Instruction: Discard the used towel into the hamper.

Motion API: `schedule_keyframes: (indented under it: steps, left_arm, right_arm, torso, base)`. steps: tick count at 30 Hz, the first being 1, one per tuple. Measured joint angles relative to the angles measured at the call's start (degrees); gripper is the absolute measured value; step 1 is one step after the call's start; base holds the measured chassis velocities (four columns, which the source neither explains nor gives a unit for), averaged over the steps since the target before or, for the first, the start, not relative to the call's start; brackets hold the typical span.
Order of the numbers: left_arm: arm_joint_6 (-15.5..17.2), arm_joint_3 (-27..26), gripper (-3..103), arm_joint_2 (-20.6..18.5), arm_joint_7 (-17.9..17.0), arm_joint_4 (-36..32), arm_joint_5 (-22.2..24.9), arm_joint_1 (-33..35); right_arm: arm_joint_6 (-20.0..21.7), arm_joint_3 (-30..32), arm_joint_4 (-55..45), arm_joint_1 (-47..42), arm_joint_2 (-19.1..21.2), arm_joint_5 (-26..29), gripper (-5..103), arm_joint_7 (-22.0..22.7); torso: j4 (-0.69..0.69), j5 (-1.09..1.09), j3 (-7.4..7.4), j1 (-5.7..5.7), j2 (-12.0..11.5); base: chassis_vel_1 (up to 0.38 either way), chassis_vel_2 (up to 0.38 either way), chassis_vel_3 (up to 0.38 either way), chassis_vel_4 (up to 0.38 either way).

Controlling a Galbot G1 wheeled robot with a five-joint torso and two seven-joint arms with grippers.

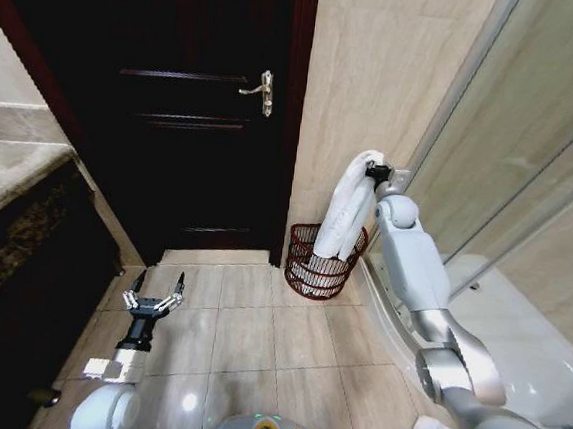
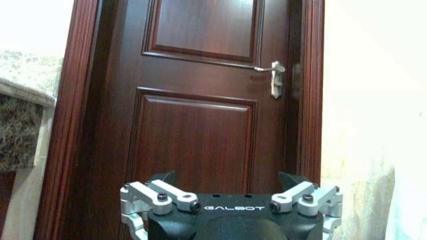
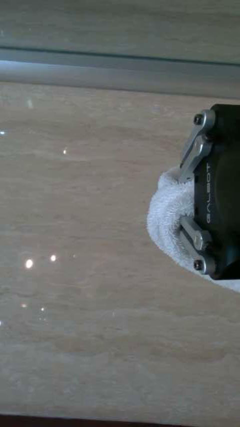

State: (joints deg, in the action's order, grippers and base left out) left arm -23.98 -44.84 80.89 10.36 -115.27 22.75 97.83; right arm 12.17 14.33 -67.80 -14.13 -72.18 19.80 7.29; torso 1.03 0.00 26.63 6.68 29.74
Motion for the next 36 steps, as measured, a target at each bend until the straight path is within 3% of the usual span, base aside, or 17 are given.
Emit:
schedule_keyframes:
  steps: [12, 23, 36]
  left_arm:
    - [-0.7, -0.5, 100, 0.0, 0.1, 0.1, 0.2, 0.6]
    - [-0.8, -0.5, 100, 0.2, 0.1, 0.1, 0.2, 0.7]
    - [-1.1, -0.1, 100, 0.2, 0.1, 0.4, 0.2, 0.5]
  right_arm:
    - [-1.0, 0.7, 1.0, -1.7, -3.0, -2.3, 4, -0.6]
    - [-0.8, -1.3, -2.1, -2.6, -4.9, -0.2, 4, 0.3]
    - [-3.4, 3.7, 4.7, -5.2, -1.0, -4.9, 4, -2.1]
  torso:
    - [-0.01, -0.01, -1.69, -1.19, -2.9]
    - [-0.04, -0.02, -3.21, -2.24, -5.4]
    - [0.01, 0.01, -5.12, -3.38, -8.5]
  base:
    - [0.000, 0.000, 0.000, 0.000]
    - [0.000, 0.000, 0.000, 0.000]
    - [0.000, 0.000, 0.000, 0.000]
